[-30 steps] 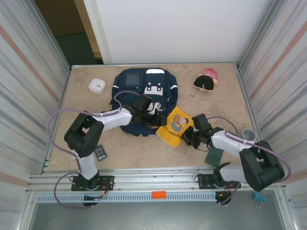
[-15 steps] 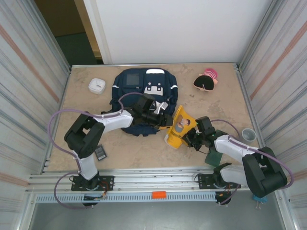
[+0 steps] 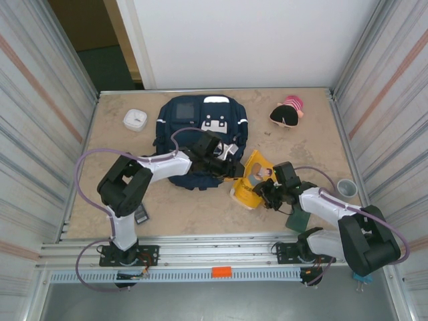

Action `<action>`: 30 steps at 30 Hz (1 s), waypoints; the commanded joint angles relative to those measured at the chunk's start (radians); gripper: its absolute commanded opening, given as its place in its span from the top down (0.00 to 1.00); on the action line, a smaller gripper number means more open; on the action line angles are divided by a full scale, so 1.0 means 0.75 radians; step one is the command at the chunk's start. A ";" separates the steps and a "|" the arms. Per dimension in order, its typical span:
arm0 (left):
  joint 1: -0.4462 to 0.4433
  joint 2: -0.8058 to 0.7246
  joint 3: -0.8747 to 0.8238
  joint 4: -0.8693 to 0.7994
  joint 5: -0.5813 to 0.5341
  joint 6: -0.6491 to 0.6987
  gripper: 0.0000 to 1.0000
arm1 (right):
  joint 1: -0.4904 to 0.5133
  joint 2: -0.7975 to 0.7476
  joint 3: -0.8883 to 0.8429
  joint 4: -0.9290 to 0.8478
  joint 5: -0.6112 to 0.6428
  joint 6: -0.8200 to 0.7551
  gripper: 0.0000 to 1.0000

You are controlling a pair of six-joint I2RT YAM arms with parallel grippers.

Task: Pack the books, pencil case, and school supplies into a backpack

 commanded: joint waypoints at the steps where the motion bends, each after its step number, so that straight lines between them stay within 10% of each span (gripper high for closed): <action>1: -0.080 0.123 -0.074 -0.261 -0.107 0.054 0.45 | -0.013 -0.036 0.027 0.052 -0.040 0.000 0.53; 12: -0.060 0.056 -0.057 -0.378 -0.250 0.120 0.41 | -0.072 -0.014 0.124 -0.282 0.051 -0.159 0.87; 22: -0.067 0.114 0.025 -0.538 -0.390 0.243 0.41 | -0.090 0.041 0.123 -0.331 0.056 -0.188 0.90; 30: -0.138 0.157 0.092 -0.486 -0.158 0.220 0.48 | -0.082 0.063 0.114 -0.286 0.033 -0.184 0.90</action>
